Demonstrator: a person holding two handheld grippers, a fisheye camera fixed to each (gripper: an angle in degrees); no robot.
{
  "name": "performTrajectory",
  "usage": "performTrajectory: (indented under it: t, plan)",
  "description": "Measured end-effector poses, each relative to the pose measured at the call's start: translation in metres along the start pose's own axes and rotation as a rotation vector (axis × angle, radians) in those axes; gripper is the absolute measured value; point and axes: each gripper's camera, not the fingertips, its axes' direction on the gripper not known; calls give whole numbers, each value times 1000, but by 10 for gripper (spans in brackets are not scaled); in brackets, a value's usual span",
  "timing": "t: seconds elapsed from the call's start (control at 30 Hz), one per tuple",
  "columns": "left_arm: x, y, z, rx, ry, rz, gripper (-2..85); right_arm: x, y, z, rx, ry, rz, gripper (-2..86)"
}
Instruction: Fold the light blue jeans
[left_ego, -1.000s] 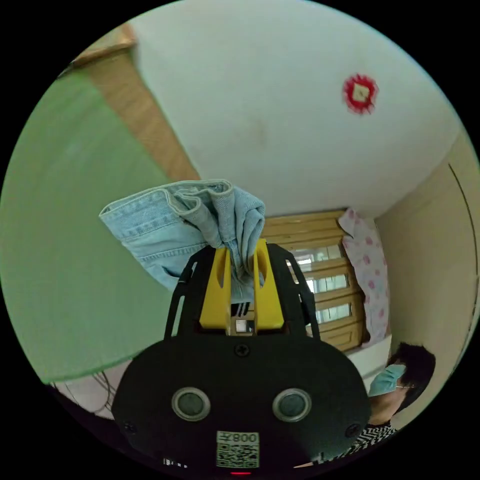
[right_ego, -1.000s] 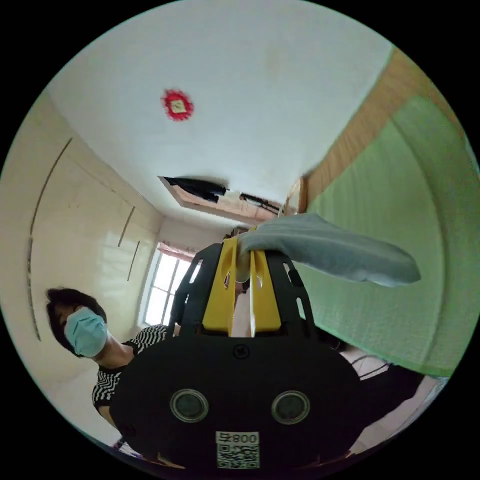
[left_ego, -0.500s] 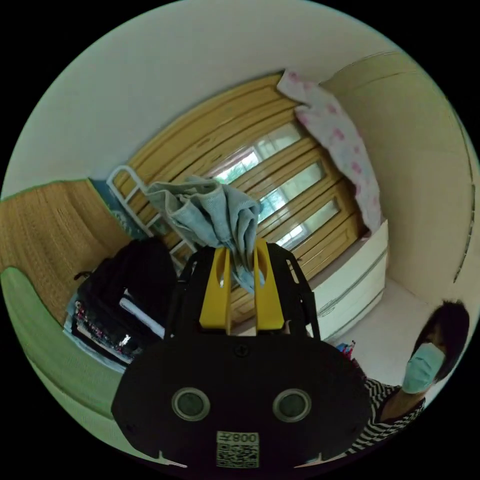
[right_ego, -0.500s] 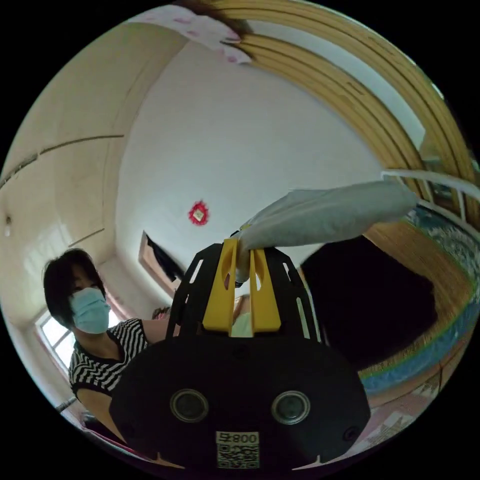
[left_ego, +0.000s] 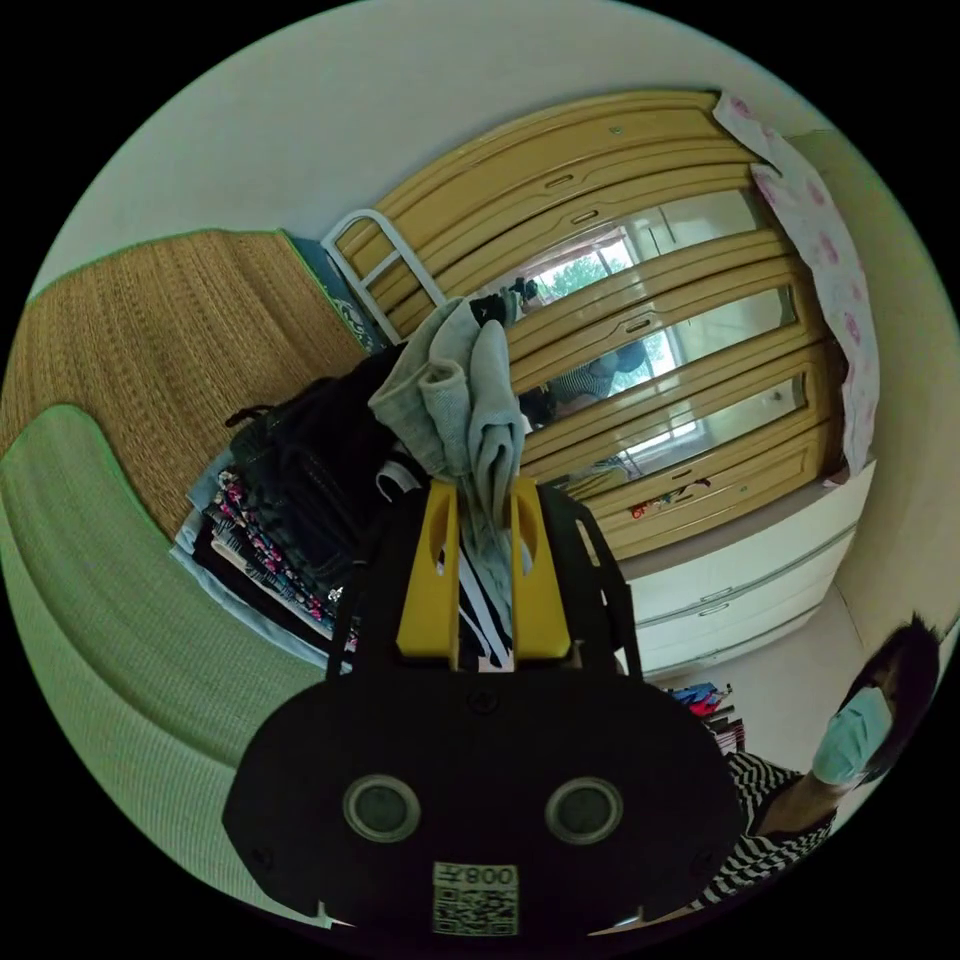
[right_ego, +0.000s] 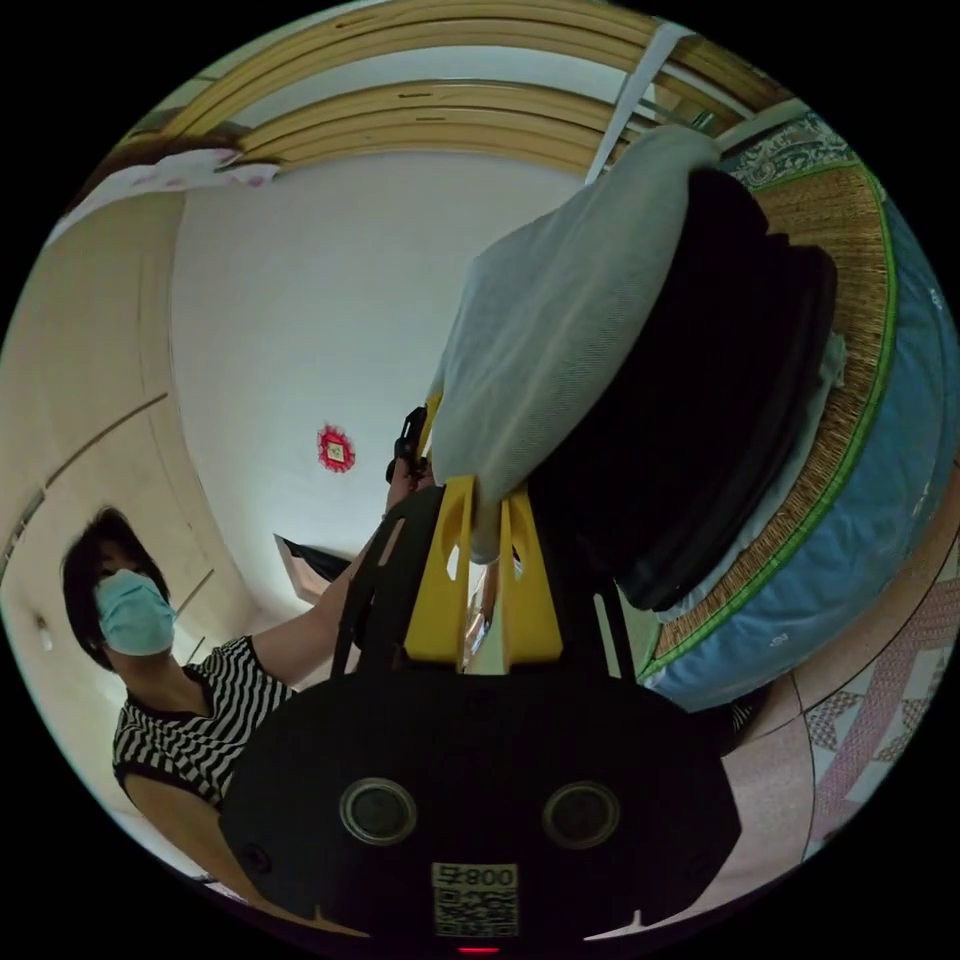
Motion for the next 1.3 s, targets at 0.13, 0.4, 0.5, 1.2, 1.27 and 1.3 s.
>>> performTrajectory:
  t: [0.13, 0.4, 0.5, 1.2, 1.27, 1.3]
  plan:
    - [-6, -5, 25, 34, -28, -26, 81, -2, 12, -28, 26, 46, -1, 27]
    - [-10, 18, 21, 125, -114, -32, 62, -38, 12, -58, 32, 233, -80, 19]
    - [-15, 40, 12, 146, -94, -38, 60, -48, 14, -54, -4, 336, -80, 11]
    - [18, -13, 191, 27, -66, 252, 3, -90, -45, 89, -188, 795, -380, 1]
    - [22, -40, 222, 28, -300, 289, 2, -91, -43, 111, -216, 862, -454, 1]
    - [22, -45, 229, 20, -365, 296, 2, -93, -42, 120, -208, 887, -493, 1]
